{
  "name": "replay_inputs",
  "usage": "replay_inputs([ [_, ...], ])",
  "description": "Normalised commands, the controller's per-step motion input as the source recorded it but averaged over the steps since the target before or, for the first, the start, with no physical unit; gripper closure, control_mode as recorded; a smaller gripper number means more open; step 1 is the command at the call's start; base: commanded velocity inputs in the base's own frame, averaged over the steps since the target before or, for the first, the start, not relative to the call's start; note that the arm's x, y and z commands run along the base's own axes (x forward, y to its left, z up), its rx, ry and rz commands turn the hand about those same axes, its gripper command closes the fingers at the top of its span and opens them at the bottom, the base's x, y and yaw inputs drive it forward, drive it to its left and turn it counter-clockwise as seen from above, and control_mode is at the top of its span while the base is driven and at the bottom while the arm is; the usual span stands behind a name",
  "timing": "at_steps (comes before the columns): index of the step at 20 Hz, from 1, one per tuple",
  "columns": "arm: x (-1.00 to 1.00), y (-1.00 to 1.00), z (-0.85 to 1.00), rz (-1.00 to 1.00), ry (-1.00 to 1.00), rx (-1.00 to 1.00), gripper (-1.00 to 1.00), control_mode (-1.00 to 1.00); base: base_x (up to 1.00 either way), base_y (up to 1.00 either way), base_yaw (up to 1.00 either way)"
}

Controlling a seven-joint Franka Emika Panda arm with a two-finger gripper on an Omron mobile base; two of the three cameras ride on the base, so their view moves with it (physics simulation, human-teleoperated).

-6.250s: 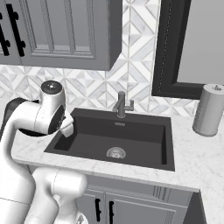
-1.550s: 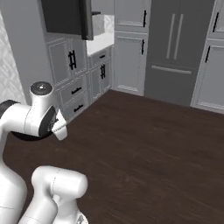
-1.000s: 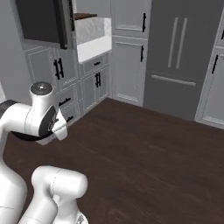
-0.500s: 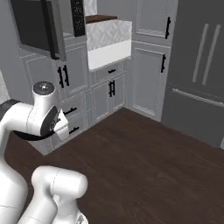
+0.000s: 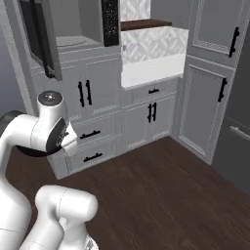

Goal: Pick the bell pepper from the sink and place it in the bowl. Then pick the bowl and place it in the microwave. Then close the microwave door and press the start button.

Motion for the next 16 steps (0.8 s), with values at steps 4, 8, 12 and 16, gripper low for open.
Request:
replay_inputs([
  [4,0.0,0.0,0.0,0.0,0.0,0.0,1.0,1.0,0.97,-0.75,0.52],
  [8,0.0,0.0,0.0,0.0,0.0,0.0,1.0,1.0,0.93,-0.76,0.51],
  [12,0.0,0.0,0.0,0.0,0.0,0.0,1.0,1.0,0.9,-0.61,0.44],
  [16,0.0,0.0,0.0,0.0,0.0,0.0,1.0,1.0,0.96,-0.53,0.4],
])
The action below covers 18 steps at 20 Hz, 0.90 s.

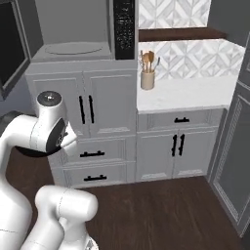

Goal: Pick the bell pepper from the sink and place it in the bowl. Then pick the bowl and place it in the microwave. Then close the microwave door and press the start button.

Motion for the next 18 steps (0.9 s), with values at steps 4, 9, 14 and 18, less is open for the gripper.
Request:
replay_inputs([
  [4,0.0,0.0,0.0,0.0,0.0,0.0,1.0,1.0,0.95,-0.36,0.32],
  [9,0.0,0.0,0.0,0.0,0.0,0.0,1.0,1.0,0.82,0.0,0.27],
  [14,0.0,0.0,0.0,0.0,0.0,0.0,1.0,1.0,0.55,-0.05,0.32],
  [18,0.0,0.0,0.0,0.0,0.0,0.0,1.0,1.0,0.48,-0.14,0.32],
])
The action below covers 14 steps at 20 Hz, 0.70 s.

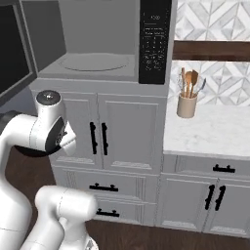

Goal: Pick the bell pepper from the sink and place it in the bowl. Then pick the bowl and place it in the microwave. Then close the microwave door and press the start button.

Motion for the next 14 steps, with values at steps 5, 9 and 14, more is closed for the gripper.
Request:
replay_inputs([
  [5,0.0,0.0,0.0,0.0,0.0,0.0,1.0,1.0,0.49,-0.42,0.24],
  [9,0.0,0.0,0.0,0.0,0.0,0.0,1.0,1.0,0.57,-0.42,0.13],
  [14,0.0,0.0,0.0,0.0,0.0,0.0,1.0,1.0,0.66,-0.08,0.01],
])
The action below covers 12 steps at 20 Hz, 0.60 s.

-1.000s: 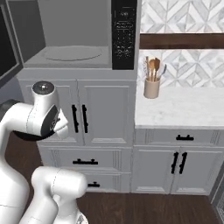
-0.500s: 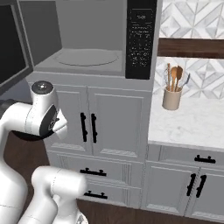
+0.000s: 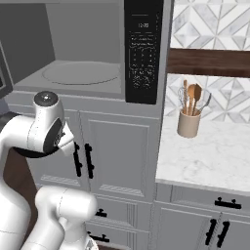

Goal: Pick the bell pepper from the sink and place it in the bowl. Then pick the bowl and place it in the microwave. Then close the microwave door and press the start button.

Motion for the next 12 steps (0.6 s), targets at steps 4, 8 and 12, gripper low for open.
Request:
replay_inputs([
  [4,0.0,0.0,0.0,0.0,0.0,0.0,1.0,1.0,0.64,0.0,0.0],
  [8,0.0,0.0,0.0,0.0,0.0,0.0,1.0,1.0,0.16,0.0,0.0],
  [12,0.0,0.0,0.0,0.0,0.0,0.0,1.0,1.0,0.04,0.13,0.0],
])
